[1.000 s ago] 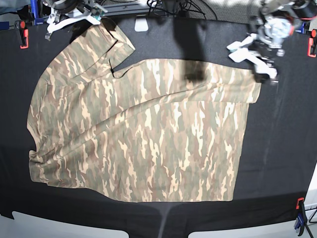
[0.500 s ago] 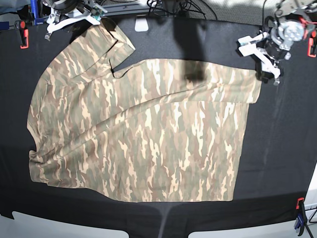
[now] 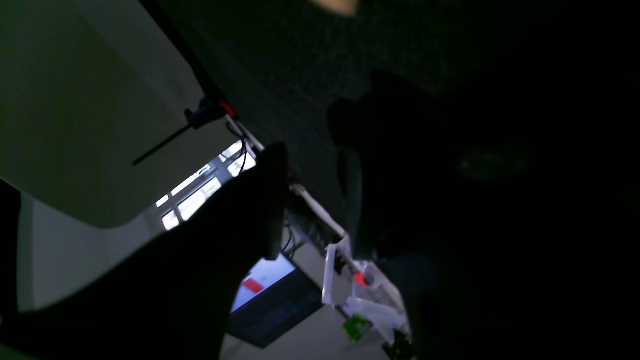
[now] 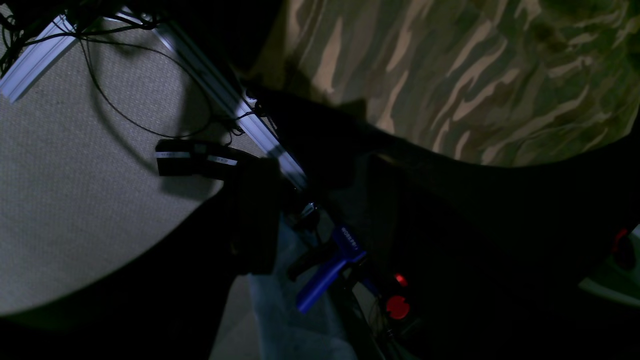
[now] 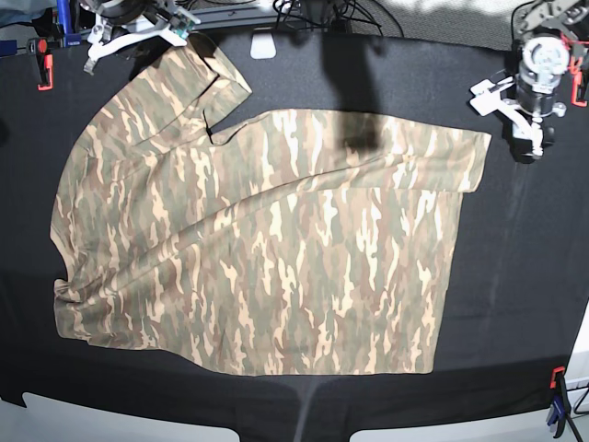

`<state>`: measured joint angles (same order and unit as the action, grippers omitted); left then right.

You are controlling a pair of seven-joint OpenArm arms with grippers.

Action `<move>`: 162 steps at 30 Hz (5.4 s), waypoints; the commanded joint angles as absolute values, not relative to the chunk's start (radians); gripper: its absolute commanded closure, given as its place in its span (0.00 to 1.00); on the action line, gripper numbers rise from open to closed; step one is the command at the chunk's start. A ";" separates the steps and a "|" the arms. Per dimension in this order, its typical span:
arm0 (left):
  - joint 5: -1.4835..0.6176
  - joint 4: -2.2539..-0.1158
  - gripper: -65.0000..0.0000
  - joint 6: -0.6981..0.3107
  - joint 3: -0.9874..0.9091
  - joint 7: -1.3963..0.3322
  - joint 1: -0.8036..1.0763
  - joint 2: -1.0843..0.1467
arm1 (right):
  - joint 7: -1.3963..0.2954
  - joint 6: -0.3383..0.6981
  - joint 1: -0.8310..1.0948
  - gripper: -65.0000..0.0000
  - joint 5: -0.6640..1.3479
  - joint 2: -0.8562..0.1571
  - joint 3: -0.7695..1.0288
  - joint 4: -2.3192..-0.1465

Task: Layout the t-shirt on the table in an organized manner, then fold the t-shirt properly
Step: 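Grasp the shirt's collar-side corner with the left gripper, then lift the shirt with both grippers and pull it taut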

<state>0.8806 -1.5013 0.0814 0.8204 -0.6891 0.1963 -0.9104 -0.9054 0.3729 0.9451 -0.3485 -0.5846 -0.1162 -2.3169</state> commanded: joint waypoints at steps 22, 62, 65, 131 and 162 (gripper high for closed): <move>0.574 -1.741 0.78 -0.134 0.894 -0.559 0.109 -0.991 | -0.901 0.365 0.953 0.58 -0.356 -0.593 -0.114 -2.332; 0.646 -1.743 1.00 0.072 0.894 -0.530 0.116 -0.989 | -0.796 0.359 0.953 0.46 -0.270 -0.593 -0.114 -2.321; 0.647 -1.743 1.00 0.072 0.894 -0.564 0.116 -0.990 | -0.724 0.359 0.953 0.46 -0.304 -0.590 -0.114 -2.276; 0.782 -1.743 1.00 0.143 0.894 -0.757 0.116 -0.990 | -1.057 -0.263 0.898 1.00 -1.292 -0.593 -0.709 -2.035; 0.955 -1.992 1.00 0.143 0.894 -0.966 0.523 -0.998 | -1.306 -0.276 1.309 1.00 -1.484 -0.772 -0.686 -2.102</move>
